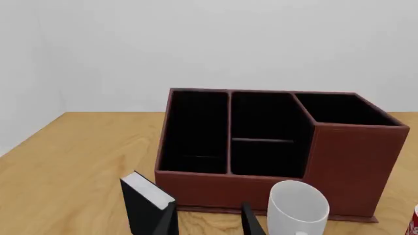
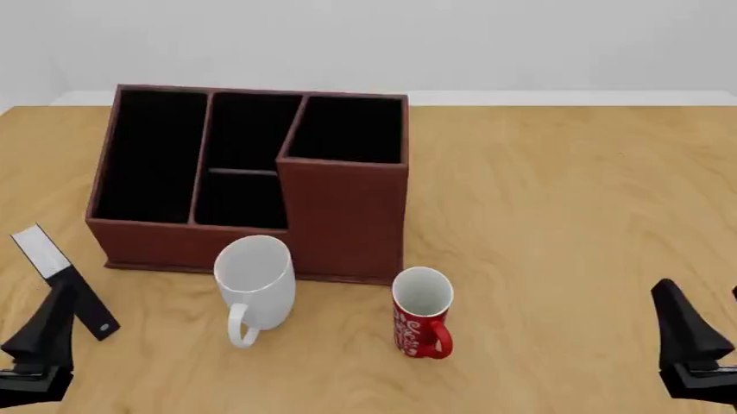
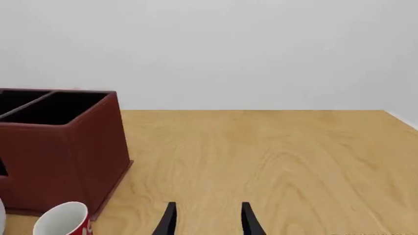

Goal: Pick up the red mug and place it to the right of the caddy.

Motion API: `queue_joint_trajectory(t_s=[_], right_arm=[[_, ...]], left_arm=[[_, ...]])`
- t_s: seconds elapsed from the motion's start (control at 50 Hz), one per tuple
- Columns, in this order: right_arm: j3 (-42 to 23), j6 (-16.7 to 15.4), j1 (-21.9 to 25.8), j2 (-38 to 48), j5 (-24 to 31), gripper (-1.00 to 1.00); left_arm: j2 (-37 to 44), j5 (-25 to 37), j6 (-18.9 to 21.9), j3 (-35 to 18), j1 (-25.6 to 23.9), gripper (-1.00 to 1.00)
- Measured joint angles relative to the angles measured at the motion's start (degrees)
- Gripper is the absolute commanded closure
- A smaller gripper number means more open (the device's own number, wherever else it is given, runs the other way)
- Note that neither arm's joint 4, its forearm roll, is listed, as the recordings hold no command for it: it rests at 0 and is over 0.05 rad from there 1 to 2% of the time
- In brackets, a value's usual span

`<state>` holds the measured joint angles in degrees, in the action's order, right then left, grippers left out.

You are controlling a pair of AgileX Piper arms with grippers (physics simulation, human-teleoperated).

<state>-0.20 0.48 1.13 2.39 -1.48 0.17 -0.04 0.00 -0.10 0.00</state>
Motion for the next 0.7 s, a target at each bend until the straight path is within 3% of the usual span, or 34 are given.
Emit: queue_joint_trajectory(t_s=[0.3, 0.52, 0.7], right_arm=[[-5.07, -1.15, -0.95, 7.87, -0.84, -1.00], [-12.95, -0.93, 4.25, 11.53, 4.11, -1.00], [-16.03, -0.48, 9.46, 17.29, 4.50, -1.00]], left_arm=[[0.20, -0.05, 0.00, -0.12, 0.00, -1.00], [0.24, -0.06, 0.00, -0.14, 0.00, -1.00], [0.25, -0.06, 0.00, -0.15, 0.00, -1.00]])
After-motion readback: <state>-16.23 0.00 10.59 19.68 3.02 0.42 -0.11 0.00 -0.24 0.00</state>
